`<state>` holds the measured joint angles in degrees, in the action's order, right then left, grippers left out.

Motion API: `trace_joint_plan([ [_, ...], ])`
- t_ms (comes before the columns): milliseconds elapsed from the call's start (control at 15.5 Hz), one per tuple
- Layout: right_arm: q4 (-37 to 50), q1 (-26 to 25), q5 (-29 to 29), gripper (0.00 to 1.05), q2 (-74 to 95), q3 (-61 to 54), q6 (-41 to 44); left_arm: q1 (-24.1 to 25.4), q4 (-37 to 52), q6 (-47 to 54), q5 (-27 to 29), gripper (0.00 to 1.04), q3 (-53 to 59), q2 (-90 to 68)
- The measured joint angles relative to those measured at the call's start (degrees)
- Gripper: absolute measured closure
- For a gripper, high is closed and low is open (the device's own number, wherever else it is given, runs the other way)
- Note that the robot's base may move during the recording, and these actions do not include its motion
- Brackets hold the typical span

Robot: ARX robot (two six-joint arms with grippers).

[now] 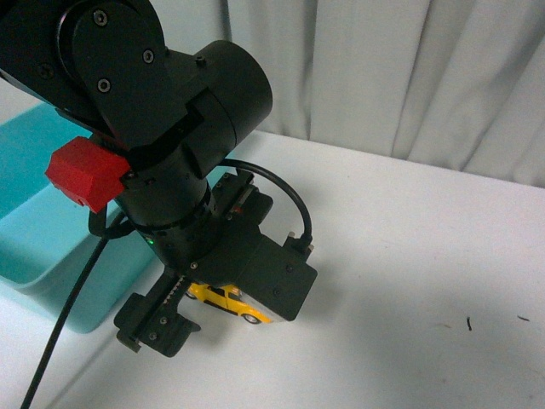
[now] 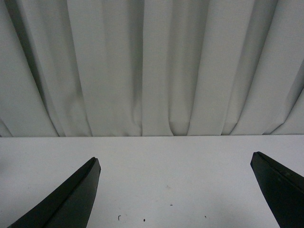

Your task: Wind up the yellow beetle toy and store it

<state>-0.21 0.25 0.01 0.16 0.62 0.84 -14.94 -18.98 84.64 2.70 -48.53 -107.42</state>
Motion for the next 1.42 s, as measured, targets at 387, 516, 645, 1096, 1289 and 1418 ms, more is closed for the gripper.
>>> trace_joint_plan([
  [387,0.0,0.0,0.0,0.07,0.0,0.0,0.0,-1.4,1.4,2.8,0.5,0.59,1.2,0.4],
  [516,0.0,0.0,0.0,0.07,0.0,0.0,0.0,-1.6,1.0,2.6,0.5,0.61,1.2,0.8],
  [645,0.0,0.0,0.0,0.07,0.0,0.0,0.0,-1.8,0.6,2.8,0.5,0.62,1.2,1.1],
  [1096,0.0,0.0,0.0,0.07,0.0,0.0,0.0,-0.2,-13.2,0.2,-14.0,0.63,-13.0,11.6],
  [1289,0.0,0.0,0.0,0.07,0.0,0.0,0.0,9.2,-12.7,-12.9,-16.4,0.63,-22.1,11.8],
  [1418,0.0,0.0,0.0,0.07,0.0,0.0,0.0,11.3,-12.1,-15.8,-15.7,0.63,-23.9,11.8],
])
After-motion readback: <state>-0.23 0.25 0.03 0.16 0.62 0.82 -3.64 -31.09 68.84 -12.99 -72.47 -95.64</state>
